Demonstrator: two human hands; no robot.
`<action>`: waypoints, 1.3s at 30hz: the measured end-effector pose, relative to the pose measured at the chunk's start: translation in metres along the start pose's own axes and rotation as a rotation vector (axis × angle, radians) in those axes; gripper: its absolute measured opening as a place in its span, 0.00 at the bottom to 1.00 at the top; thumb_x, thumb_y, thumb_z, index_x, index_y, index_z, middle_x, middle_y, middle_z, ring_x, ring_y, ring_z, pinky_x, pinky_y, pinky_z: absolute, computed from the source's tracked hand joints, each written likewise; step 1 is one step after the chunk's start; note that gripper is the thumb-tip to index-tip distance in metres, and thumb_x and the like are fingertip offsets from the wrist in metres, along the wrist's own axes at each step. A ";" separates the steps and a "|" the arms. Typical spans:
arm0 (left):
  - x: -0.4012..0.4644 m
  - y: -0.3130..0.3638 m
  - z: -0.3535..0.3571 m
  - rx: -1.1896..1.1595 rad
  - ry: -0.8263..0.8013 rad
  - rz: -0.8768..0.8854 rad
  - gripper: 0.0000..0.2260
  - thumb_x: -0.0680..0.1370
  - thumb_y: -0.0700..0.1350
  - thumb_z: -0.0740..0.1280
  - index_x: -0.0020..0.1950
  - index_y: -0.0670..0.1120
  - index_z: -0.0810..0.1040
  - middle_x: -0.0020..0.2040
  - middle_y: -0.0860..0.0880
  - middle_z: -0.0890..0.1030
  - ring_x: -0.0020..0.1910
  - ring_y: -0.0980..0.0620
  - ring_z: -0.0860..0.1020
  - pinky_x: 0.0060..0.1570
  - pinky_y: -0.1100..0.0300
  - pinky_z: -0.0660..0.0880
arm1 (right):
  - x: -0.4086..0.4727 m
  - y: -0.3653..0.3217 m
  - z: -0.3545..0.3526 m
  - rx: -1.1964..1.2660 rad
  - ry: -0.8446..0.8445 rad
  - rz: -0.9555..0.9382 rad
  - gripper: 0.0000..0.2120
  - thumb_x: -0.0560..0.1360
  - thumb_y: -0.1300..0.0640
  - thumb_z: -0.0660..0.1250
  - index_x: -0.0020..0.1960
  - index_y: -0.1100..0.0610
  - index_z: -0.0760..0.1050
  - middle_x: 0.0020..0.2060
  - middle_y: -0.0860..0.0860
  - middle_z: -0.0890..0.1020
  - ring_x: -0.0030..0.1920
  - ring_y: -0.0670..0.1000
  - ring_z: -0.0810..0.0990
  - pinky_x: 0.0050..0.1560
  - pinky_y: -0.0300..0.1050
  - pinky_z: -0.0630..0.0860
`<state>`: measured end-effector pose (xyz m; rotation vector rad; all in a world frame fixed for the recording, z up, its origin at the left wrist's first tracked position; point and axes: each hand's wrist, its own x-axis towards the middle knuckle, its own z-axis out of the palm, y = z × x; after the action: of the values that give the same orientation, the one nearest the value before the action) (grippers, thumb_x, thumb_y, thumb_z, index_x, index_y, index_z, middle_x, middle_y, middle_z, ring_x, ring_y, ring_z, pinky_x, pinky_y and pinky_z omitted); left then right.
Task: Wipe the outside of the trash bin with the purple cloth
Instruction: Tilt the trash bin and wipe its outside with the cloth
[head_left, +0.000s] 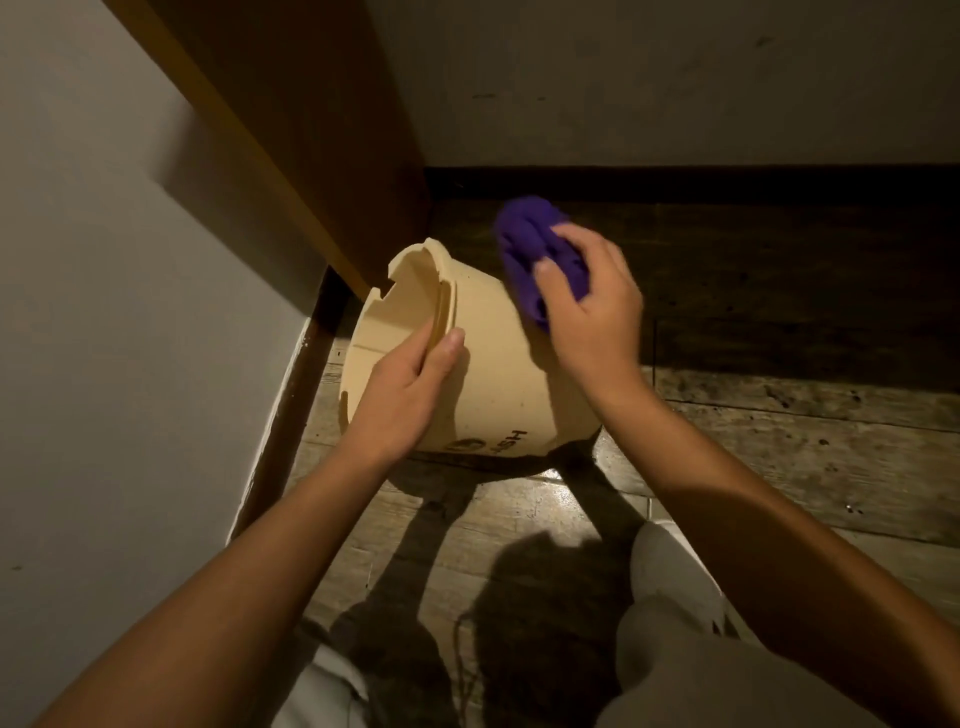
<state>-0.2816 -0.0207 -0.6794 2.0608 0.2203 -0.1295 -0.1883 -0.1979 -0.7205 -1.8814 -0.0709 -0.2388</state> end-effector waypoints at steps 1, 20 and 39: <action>0.001 0.001 0.000 0.024 -0.029 -0.006 0.12 0.86 0.56 0.57 0.66 0.62 0.76 0.52 0.66 0.82 0.54 0.69 0.77 0.53 0.59 0.74 | 0.009 -0.014 0.010 0.013 -0.054 -0.017 0.16 0.81 0.50 0.66 0.68 0.49 0.75 0.61 0.46 0.78 0.55 0.38 0.76 0.52 0.25 0.71; 0.016 0.005 -0.009 -0.018 -0.054 -0.021 0.19 0.87 0.56 0.53 0.73 0.54 0.75 0.61 0.54 0.82 0.63 0.56 0.79 0.63 0.55 0.74 | -0.039 0.006 0.030 -0.134 -0.125 -0.243 0.16 0.71 0.55 0.71 0.58 0.57 0.78 0.57 0.57 0.77 0.59 0.57 0.75 0.56 0.53 0.75; 0.025 -0.004 -0.002 -0.407 0.091 -0.105 0.14 0.87 0.49 0.58 0.64 0.48 0.80 0.57 0.47 0.86 0.58 0.49 0.84 0.57 0.51 0.78 | -0.037 -0.014 0.033 -0.073 -0.160 -0.176 0.19 0.77 0.46 0.68 0.66 0.49 0.76 0.59 0.49 0.78 0.59 0.49 0.76 0.57 0.37 0.70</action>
<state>-0.2585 -0.0141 -0.6866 1.6514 0.3790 -0.0495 -0.2228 -0.1595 -0.7246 -1.9662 -0.3417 -0.2128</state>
